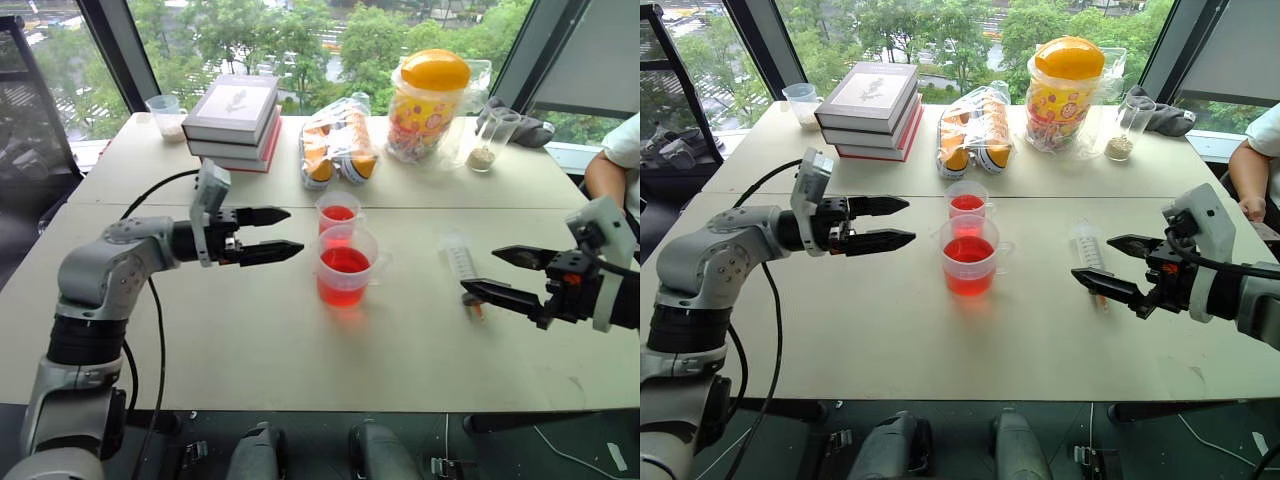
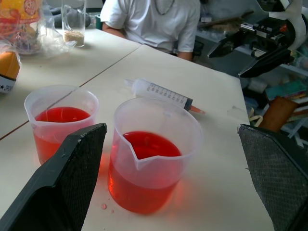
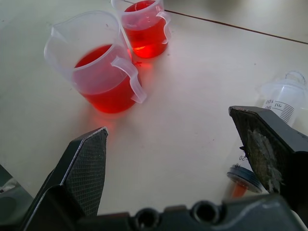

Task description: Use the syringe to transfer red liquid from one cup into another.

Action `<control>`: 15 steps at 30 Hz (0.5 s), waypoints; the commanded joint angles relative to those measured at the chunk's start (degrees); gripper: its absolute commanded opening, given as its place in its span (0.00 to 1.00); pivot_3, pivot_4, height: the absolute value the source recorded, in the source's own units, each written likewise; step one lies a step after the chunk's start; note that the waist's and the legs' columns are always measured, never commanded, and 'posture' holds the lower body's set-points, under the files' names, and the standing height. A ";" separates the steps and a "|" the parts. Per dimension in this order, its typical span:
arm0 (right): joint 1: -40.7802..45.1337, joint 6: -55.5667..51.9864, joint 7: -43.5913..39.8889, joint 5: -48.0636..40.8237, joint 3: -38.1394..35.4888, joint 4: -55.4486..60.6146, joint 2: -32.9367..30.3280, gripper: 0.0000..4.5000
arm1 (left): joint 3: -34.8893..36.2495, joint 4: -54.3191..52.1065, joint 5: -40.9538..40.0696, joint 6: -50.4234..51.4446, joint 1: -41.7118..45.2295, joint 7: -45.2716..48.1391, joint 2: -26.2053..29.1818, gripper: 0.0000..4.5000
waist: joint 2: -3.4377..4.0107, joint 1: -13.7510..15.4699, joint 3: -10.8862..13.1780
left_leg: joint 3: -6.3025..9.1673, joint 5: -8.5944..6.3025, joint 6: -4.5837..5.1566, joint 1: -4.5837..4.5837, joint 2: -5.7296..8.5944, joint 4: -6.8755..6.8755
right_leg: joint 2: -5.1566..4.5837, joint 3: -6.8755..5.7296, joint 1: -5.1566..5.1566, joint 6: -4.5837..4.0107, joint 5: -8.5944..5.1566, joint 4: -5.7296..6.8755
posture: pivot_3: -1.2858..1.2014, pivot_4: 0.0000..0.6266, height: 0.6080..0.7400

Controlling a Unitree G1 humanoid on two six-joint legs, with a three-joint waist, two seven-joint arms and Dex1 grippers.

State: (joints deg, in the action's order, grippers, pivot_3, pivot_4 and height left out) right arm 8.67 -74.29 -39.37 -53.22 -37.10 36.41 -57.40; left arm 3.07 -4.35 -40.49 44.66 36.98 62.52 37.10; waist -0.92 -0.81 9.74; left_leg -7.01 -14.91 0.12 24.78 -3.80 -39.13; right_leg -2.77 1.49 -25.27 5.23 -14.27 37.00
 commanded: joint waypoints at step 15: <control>-2.42 1.92 1.20 1.36 -1.85 -2.34 -5.89 0.98 | 0.21 1.12 0.07 -2.45 2.84 0.28 -2.68 1.00 | -0.01 0.05 0.00 | 0.01 0.00 0.00 0.00 0.01 -0.01 | -0.01 0.00 0.02 0.00 0.00 -0.01 | 0.52 0.24 1.00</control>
State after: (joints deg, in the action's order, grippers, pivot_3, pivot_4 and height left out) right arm 5.99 -73.20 -38.55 -53.08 -38.49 34.78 -61.83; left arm 2.85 -2.26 -40.15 43.30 39.03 62.55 34.64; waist -0.93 -0.76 9.74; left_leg -7.00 -14.91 0.12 24.78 -3.79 -39.14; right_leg -2.77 1.49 -25.25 5.24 -14.27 37.00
